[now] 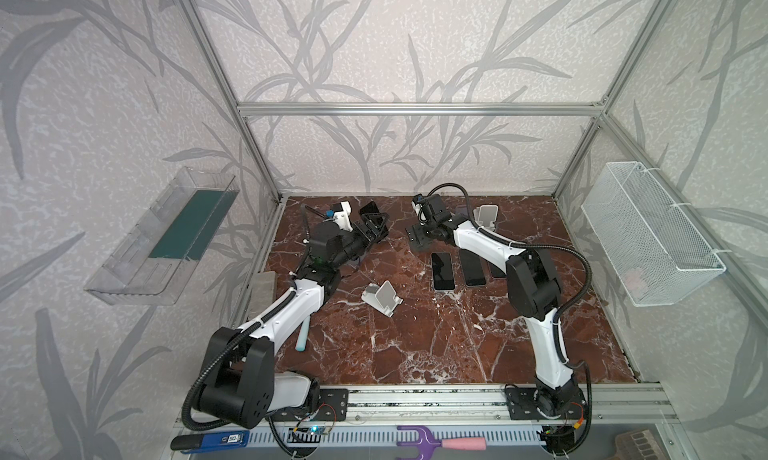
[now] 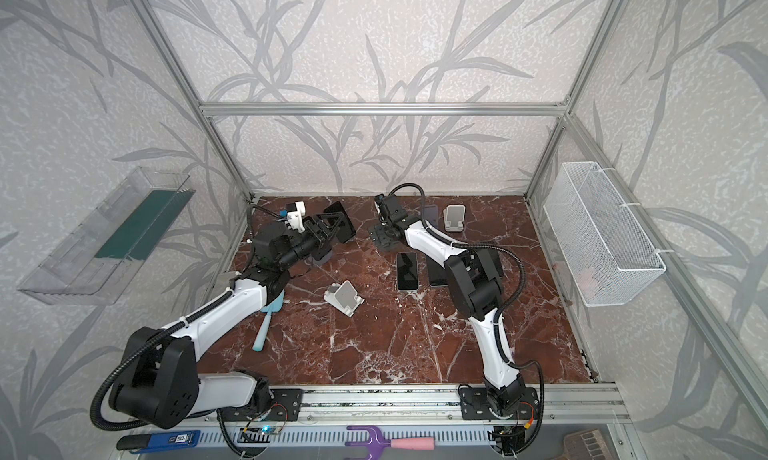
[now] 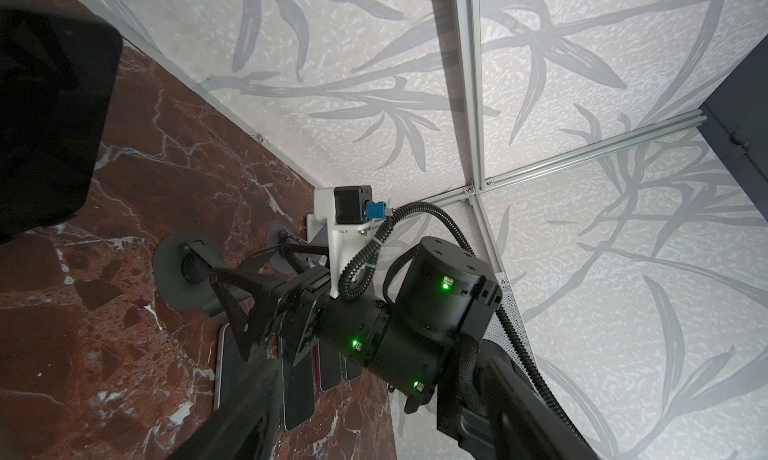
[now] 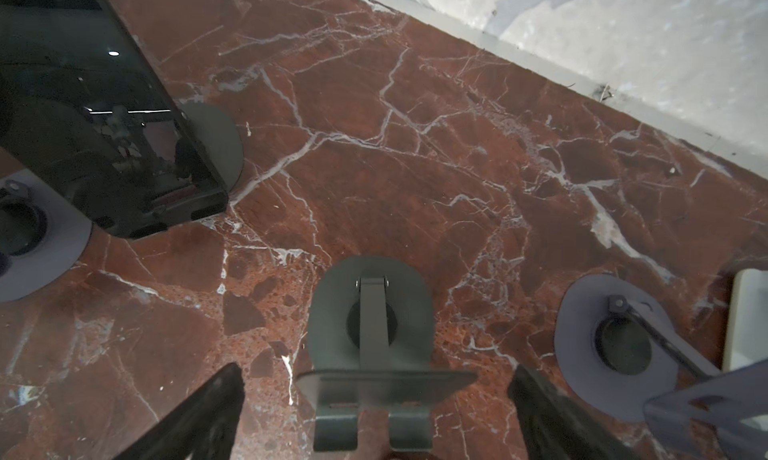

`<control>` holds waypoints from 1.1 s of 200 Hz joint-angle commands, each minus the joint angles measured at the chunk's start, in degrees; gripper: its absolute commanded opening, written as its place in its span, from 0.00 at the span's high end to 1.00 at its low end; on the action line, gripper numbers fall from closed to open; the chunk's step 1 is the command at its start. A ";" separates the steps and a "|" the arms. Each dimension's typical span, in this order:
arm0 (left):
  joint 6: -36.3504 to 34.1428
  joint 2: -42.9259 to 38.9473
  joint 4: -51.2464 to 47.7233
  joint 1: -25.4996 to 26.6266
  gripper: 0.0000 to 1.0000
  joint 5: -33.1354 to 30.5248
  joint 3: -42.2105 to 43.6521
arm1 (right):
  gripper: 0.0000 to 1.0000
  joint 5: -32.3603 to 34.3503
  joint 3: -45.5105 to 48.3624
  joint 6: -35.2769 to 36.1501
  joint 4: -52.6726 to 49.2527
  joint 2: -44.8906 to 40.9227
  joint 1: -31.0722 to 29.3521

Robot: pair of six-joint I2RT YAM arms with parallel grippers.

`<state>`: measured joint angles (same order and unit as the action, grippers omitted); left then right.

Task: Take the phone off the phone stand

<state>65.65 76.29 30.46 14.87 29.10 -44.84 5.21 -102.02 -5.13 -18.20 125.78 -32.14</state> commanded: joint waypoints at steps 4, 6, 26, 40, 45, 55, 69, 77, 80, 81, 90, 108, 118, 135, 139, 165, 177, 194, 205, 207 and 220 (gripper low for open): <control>0.97 0.44 1.70 -0.24 0.24 1.29 -0.16 | 0.08 -5.99 1.05 -2.21 2.74 1.53 1.55; 0.97 0.41 1.73 -0.27 0.24 1.28 -0.16 | 0.08 -6.48 1.04 -2.31 2.86 1.67 1.62; 1.14 0.61 1.80 -0.28 0.24 1.48 -0.19 | 0.16 -9.26 -0.19 -2.44 2.89 3.39 2.17; 1.05 0.77 1.89 -0.22 0.24 1.50 -0.25 | 0.22 -10.17 -0.76 -2.50 2.64 4.16 2.50; 1.06 0.86 1.89 -0.37 0.24 1.44 -0.23 | 0.25 -10.31 -0.73 -2.44 2.79 4.15 2.62; 1.15 1.05 1.89 -0.45 0.24 1.55 -0.17 | 0.33 -10.49 -0.42 -2.06 3.08 3.79 2.66; 1.32 1.38 1.93 -0.55 0.24 1.80 -0.30 | 0.36 -10.23 0.51 -2.04 3.83 2.64 2.62; 1.20 1.57 2.27 -0.55 0.23 2.21 -0.42 | 0.39 -9.88 1.20 -2.38 4.48 1.70 2.62; 1.16 1.68 2.31 -0.55 0.24 2.40 -0.59 | 0.41 -9.54 1.45 -2.56 4.76 1.32 2.61; 1.15 1.72 2.32 -0.55 0.24 2.47 -0.59 | 0.41 -9.44 1.50 -2.54 4.89 1.18 2.61; 1.02 2.01 2.30 -0.55 0.23 3.08 -1.06 | 0.44 -7.84 2.30 -2.61 6.08 0.10 2.68; 1.02 2.11 2.32 -0.54 0.23 3.24 -1.06 | 0.48 -3.01 1.92 -2.42 7.70 -0.37 2.87; 0.89 2.08 2.25 -0.55 0.23 2.95 -0.97 | 0.49 -0.34 -0.22 -2.98 7.03 0.88 3.39; 0.62 2.31 1.71 -0.54 0.24 2.77 -1.04 | 0.49 2.11 -8.18 -5.11 1.92 6.13 5.00; 0.62 2.45 1.74 -0.55 0.23 2.80 -1.03 | 0.49 2.17 -10.52 -5.98 0.16 7.64 5.45; 0.49 2.81 1.54 -0.45 0.24 2.82 -1.11 | 0.49 1.83 -24.02 -7.82 -8.65 16.49 6.83; 0.45 2.89 1.19 -0.49 0.23 2.86 -1.11 | 0.49 1.92 -29.60 -7.25 -12.24 20.11 6.83; 0.41 3.09 1.18 -0.55 0.23 2.98 -1.18 | 0.48 3.28 -35.77 -7.23 -16.66 23.59 6.90; 0.25 2.96 1.05 -0.50 0.23 2.87 -1.21 | 0.48 4.29 -37.05 -7.13 -17.98 24.12 6.85; 0.27 2.94 0.97 -0.54 0.23 2.84 -1.19 | 0.48 4.46 -36.99 -7.21 -18.01 24.09 6.88; 0.25 2.78 0.83 -0.52 0.23 2.80 -1.26 | 0.48 5.10 -35.57 -7.57 -17.06 23.23 6.83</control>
<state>66.15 79.00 30.68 14.50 31.24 -44.84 7.94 -136.55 -11.81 -30.00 149.03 -24.38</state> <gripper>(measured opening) 0.766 0.595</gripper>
